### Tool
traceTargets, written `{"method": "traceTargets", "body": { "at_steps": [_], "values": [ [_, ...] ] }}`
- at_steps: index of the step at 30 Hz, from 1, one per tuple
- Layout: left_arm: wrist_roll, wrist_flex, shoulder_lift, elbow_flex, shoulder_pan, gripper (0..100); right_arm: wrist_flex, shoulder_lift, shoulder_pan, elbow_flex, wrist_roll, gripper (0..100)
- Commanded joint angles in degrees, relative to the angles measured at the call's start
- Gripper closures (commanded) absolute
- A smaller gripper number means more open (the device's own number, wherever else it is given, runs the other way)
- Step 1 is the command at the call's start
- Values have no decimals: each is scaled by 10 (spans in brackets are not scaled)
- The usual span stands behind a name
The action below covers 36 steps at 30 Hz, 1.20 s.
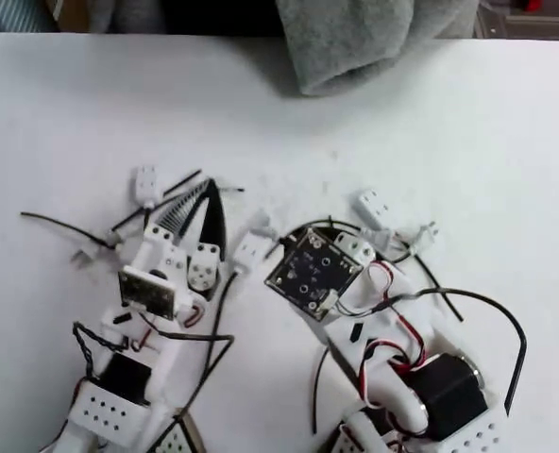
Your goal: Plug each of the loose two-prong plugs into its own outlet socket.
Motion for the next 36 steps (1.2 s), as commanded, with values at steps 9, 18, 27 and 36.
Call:
{"method": "traceTargets", "body": {
  "at_steps": [9, 18, 27, 36],
  "values": [
    [-2, 1, 0, -3, -81, 976, 16, -5, 7, -3, 5, 981],
    [-1, 113, -1, -3, -217, 976, 34, 0, 3, 88, 1, 969],
    [166, 150, -1, -3, -443, 976, -46, 2, -63, 207, -15, 892],
    [165, 151, -1, -3, -444, 976, -79, 196, -146, 164, -107, 889]
  ]
}}
